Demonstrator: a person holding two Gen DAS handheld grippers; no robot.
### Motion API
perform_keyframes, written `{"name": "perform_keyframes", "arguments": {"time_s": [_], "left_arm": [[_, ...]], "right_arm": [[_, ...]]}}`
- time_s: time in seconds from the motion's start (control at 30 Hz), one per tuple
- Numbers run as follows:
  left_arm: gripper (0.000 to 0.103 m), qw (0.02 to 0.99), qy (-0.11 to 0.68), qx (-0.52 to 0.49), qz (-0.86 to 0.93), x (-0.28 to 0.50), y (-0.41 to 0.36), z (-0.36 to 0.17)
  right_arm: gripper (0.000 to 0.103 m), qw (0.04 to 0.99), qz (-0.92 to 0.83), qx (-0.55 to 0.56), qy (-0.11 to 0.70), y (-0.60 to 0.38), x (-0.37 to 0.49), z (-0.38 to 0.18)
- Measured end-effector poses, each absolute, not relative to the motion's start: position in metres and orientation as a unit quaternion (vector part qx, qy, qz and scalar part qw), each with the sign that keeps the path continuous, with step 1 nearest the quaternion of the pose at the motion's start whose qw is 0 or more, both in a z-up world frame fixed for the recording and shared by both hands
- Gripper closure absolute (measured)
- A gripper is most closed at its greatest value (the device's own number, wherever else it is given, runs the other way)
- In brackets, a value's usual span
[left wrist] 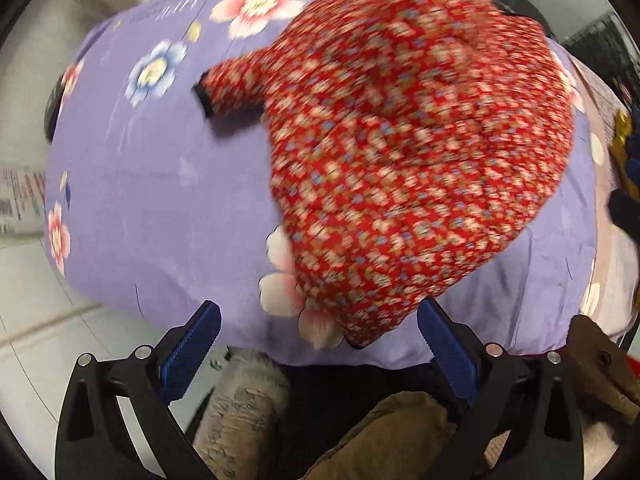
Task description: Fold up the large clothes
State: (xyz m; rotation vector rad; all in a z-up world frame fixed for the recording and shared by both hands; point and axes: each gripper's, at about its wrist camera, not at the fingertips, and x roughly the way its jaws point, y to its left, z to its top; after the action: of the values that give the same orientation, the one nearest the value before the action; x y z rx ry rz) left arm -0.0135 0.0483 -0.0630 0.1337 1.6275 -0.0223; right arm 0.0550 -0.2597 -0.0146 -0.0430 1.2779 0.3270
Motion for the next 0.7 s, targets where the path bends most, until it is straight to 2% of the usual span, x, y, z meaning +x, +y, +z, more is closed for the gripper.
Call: {"name": "perform_keyframes", "arguments": {"time_s": [0.2, 0.33, 0.53, 0.6, 0.67, 0.7], "left_arm": [[0.006, 0.672, 0.738, 0.006, 0.057, -0.034, 0.098, -0.084], [0.006, 0.680, 0.728, -0.042, 0.080, -0.054, 0.125, -0.085], [0.006, 0.689, 0.706, -0.122, 0.108, -0.086, 0.164, -0.089], [0.006, 0.690, 0.701, -0.146, 0.109, -0.088, 0.173, -0.091], [0.006, 0.692, 0.696, -0.166, 0.100, -0.084, 0.179, -0.093], [0.006, 0.694, 0.693, -0.170, 0.091, -0.079, 0.176, -0.094]], "right_arm": [[0.012, 0.788, 0.241, -0.099, 0.559, -0.218, 0.097, -0.010], [0.012, 0.791, 0.302, -0.194, 0.495, -0.167, 0.142, -0.007], [0.013, 0.707, 0.326, -0.311, 0.544, -0.108, 0.185, -0.078], [0.027, 0.697, 0.313, -0.352, 0.541, -0.110, 0.184, -0.096], [0.051, 0.695, 0.320, -0.339, 0.547, -0.124, 0.180, -0.093], [0.056, 0.699, 0.323, -0.319, 0.552, -0.138, 0.177, -0.086]]}}
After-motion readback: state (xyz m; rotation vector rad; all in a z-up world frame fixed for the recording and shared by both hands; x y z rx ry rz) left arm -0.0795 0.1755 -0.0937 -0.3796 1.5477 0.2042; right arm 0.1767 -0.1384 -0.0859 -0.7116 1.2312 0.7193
